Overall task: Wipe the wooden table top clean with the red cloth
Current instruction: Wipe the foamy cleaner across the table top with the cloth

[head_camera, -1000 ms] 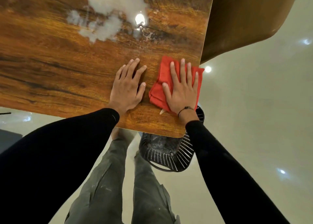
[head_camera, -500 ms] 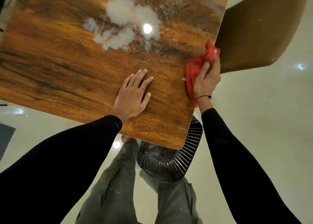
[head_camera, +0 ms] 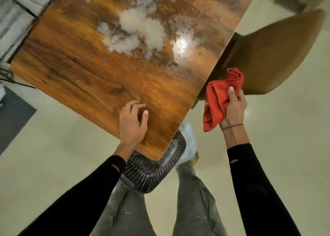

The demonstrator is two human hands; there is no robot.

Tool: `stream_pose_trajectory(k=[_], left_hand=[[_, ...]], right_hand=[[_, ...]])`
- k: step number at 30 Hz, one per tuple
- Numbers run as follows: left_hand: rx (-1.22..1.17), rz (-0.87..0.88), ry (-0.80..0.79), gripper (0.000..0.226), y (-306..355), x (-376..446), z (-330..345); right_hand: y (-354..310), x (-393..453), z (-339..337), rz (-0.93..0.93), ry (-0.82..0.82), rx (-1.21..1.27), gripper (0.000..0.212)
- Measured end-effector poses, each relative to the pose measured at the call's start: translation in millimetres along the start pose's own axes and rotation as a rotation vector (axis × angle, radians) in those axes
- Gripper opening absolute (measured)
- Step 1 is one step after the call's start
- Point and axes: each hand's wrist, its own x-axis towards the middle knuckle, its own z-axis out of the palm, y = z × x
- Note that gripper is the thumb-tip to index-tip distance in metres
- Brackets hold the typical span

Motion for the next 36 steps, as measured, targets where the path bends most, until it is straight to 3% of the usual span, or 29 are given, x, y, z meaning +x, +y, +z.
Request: stream_pose_trajectory(k=[5,9,18,26,28,32,36], left_hand=[[-0.085,-0.257,0.007,0.014,51.9,-38.8,20.9],[-0.113,-0.276,0.042,0.011,75.0,-44.5,23.1],[-0.136,-0.298,0.054,0.016,69.7,-47.6,2.4],[-0.293,-0.371,0.075,0.002,92.5,-38.2,4.1],[-0.366,-0.383,0.107,0.017,113.6,-21.6,12.9],[-0.462,-0.431,0.109,0.071,167.6,30.7,36.0],[-0.438,-0.562,0.178,0.086,215.0,80.7,64.9]], right_hand=[[-23.5,3.8,-42.2,0.179,-0.180,0.003,0.044],[-39.2,8.7,-42.0,0.257,-0.249,-0.046,0.048],[-41.9,1.3,0.4,0.245,-0.382,-0.112,0.044],[-41.4,8.6,32.7,0.339,-0.485,-0.169,0.042],[-42.9,22.4,45.4,0.396,-0.519,-0.177,0.046],[-46.0,57.1,66.9,0.570,-0.720,-0.139,0.054],[-50.7,94.3,86.4,0.799,-0.811,-0.090,0.065]])
